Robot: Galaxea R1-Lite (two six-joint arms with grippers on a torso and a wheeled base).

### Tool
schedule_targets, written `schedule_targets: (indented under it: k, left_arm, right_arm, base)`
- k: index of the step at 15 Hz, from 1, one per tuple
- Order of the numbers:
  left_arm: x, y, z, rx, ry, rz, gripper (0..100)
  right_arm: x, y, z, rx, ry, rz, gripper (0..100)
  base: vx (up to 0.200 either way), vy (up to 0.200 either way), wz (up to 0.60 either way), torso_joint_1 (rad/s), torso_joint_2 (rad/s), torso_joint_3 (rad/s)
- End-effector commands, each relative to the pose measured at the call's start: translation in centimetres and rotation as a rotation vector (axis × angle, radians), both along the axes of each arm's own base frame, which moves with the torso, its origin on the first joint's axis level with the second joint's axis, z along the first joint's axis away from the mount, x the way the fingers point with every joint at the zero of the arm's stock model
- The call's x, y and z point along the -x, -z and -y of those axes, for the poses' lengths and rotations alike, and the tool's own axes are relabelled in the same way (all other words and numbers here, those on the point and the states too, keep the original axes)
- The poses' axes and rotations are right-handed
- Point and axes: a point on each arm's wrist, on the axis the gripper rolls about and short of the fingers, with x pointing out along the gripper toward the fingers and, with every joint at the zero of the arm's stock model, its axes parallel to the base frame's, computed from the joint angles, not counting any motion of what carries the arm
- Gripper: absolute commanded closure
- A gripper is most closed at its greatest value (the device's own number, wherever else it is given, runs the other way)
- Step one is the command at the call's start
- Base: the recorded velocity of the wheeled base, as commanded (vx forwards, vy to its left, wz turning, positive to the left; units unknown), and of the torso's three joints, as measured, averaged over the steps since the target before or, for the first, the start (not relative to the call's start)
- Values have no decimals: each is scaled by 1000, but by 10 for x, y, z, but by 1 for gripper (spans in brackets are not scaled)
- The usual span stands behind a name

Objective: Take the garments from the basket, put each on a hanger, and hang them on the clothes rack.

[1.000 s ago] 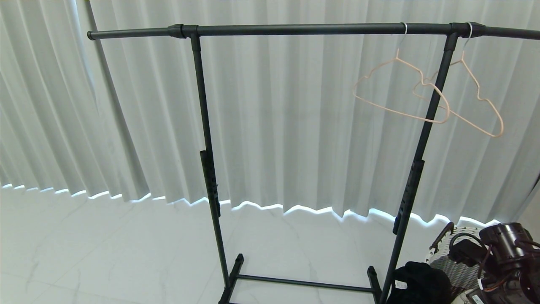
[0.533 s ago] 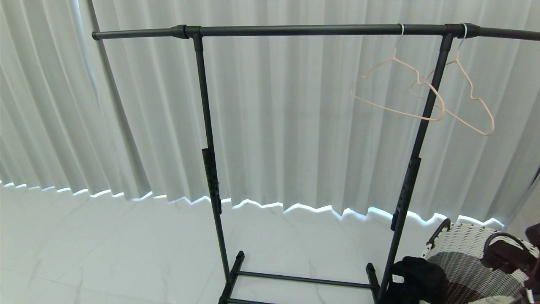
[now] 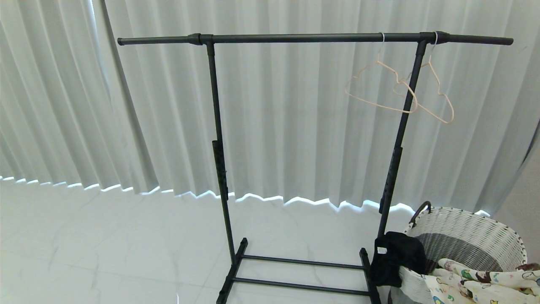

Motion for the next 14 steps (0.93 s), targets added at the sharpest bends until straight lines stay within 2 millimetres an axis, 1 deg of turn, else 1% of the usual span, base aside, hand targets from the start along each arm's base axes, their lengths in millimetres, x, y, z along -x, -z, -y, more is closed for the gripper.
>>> schedule_targets:
  k: [1, 3, 5, 8, 9, 11, 14]
  left_arm:
    - [0, 0, 0, 1, 0, 0, 0]
    - [0, 0, 0, 1, 0, 0, 0]
    - [0, 0, 0, -1, 0, 0, 0]
    - [0, 0, 0, -40, 0, 2, 0]
    - [0, 0, 0, -39, 1, 2, 0]
    - [0, 0, 0, -42, 1, 1, 0]
    - [0, 0, 0, -39, 1, 1, 0]
  right_arm:
    - [0, -7, -4, -5, -50, 29, 100]
    - [-10, -12, -11, -8, -104, 20, 100]
    - [-26, -16, -22, -25, -166, -5, 100]
    - [-51, -32, -46, -81, -312, -15, 100]
    - [-58, -33, -54, -94, -352, -31, 100]
    - [-66, -30, -63, -101, -388, -64, 100]
    - [-90, -21, -82, -120, -421, -57, 100]
  base:
    - [-200, 0, 0, -2, -2, 7]
    - [-200, 0, 0, -2, 5, 5]
    - [-200, 0, 0, 0, 2, 5]
    - [0, 0, 0, 0, 0, 0]
    - [0, 0, 0, 0, 0, 0]
    - [0, 0, 0, 0, 0, 0]
    - [0, 0, 0, 0, 0, 0]
